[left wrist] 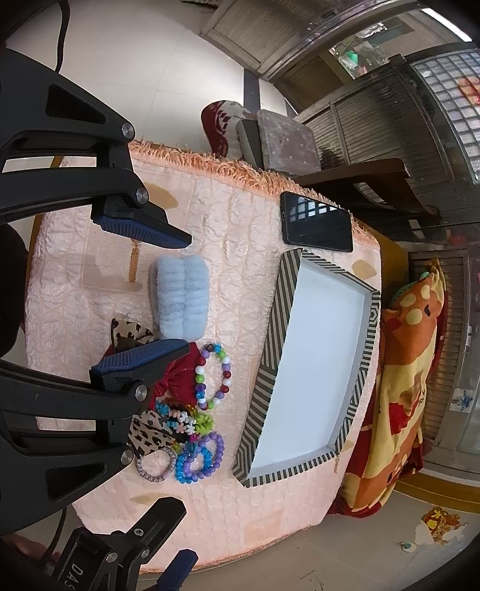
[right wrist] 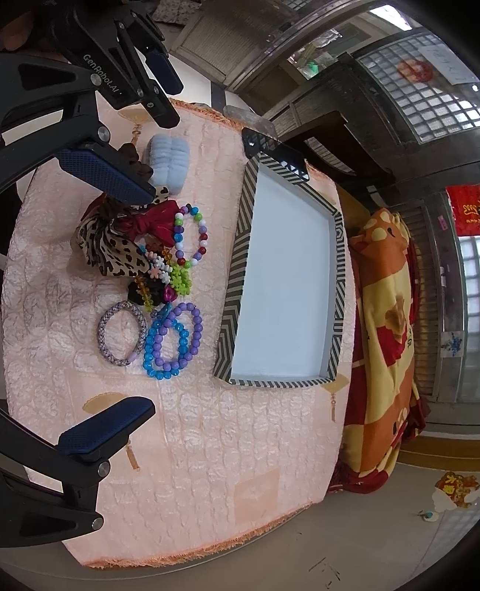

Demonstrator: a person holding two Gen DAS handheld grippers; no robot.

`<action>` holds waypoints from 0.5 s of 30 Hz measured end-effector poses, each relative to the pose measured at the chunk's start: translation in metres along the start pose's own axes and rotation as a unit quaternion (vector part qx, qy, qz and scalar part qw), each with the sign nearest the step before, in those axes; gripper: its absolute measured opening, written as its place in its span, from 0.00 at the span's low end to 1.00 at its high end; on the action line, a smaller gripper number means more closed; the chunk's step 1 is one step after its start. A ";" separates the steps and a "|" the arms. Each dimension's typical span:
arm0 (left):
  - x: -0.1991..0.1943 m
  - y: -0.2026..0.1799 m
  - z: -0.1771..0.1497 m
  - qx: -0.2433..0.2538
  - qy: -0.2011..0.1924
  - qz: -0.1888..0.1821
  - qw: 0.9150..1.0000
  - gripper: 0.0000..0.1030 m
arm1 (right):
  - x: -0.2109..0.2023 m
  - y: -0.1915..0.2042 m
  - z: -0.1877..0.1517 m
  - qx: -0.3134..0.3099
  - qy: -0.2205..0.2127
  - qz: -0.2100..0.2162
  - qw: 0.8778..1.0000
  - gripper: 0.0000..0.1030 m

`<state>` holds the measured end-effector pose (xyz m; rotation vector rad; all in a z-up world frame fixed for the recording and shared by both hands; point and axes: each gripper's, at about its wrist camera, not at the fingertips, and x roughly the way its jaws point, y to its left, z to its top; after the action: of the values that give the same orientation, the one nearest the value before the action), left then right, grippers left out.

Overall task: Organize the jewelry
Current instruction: 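Grasp the brown leopard-bow scrunchie with the right tool while the left tool grasps the light blue scrunchie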

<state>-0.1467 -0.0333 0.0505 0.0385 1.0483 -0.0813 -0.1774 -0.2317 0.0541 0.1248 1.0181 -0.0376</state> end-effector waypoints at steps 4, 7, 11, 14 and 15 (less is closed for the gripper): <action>0.004 0.004 0.000 -0.007 0.011 -0.007 1.000 0.49 | 0.005 -0.002 -0.002 -0.002 0.004 0.002 1.000 1.00; 0.007 0.011 0.000 -0.017 0.019 -0.019 1.000 0.49 | 0.009 -0.007 -0.004 0.000 0.009 0.009 1.000 1.00; 0.010 0.021 -0.003 -0.025 0.026 -0.024 0.999 0.49 | 0.014 -0.012 -0.009 -0.001 0.012 0.017 1.000 1.00; 0.016 0.031 -0.005 -0.036 0.038 -0.033 0.998 0.51 | 0.016 -0.012 -0.014 -0.006 0.015 0.043 0.999 1.00; 0.018 0.035 -0.005 -0.043 0.044 -0.035 0.997 0.51 | 0.016 -0.010 -0.016 -0.012 0.015 0.056 0.998 1.00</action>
<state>-0.1393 0.0011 0.0319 -0.0736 1.1400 -0.0987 -0.1837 -0.2397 0.0316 0.1616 1.0394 0.0791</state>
